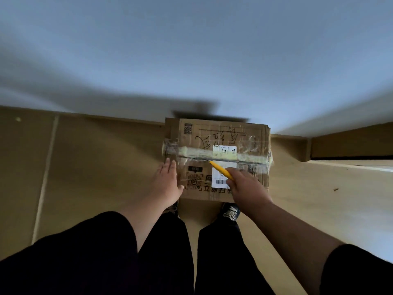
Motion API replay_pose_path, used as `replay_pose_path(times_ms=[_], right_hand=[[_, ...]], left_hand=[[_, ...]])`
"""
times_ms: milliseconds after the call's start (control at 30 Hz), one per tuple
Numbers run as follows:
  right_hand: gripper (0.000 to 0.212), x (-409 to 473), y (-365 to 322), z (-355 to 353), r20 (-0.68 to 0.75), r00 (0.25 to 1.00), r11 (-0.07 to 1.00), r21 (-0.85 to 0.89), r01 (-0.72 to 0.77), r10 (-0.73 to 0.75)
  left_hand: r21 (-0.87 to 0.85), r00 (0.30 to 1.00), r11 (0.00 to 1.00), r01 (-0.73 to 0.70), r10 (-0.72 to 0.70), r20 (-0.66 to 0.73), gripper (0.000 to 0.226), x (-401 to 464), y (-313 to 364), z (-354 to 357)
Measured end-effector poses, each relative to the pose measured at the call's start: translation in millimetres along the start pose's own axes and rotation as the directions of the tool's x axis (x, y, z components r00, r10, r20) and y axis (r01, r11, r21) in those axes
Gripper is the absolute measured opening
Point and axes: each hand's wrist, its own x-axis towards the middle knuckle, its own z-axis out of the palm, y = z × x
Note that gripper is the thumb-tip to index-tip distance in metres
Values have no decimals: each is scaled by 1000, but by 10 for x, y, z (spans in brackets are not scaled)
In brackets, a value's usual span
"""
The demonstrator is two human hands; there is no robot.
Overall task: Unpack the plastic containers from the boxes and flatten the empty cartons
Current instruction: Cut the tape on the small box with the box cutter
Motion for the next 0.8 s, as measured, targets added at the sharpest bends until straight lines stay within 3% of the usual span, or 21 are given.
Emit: replay_pose_path(times_ms=[200, 400, 600, 800], right_hand=[[50, 129, -629, 281, 102, 994, 999, -39, 32, -28], [61, 89, -1053, 534, 97, 990, 994, 2, -105, 105], [59, -21, -1349, 767, 8, 972, 971, 42, -234, 233], [59, 104, -1677, 900, -23, 965, 965, 31, -261, 262]], left_hand=[[-312, 997, 949, 47, -28, 66, 70, 101, -342, 5], [-463, 991, 883, 76, -17, 129, 43, 247, -521, -16], [-617, 991, 785, 56, 33, 131, 36, 430, -636, -128], [-688, 994, 725, -17, 89, 70, 38, 865, -785, -368]])
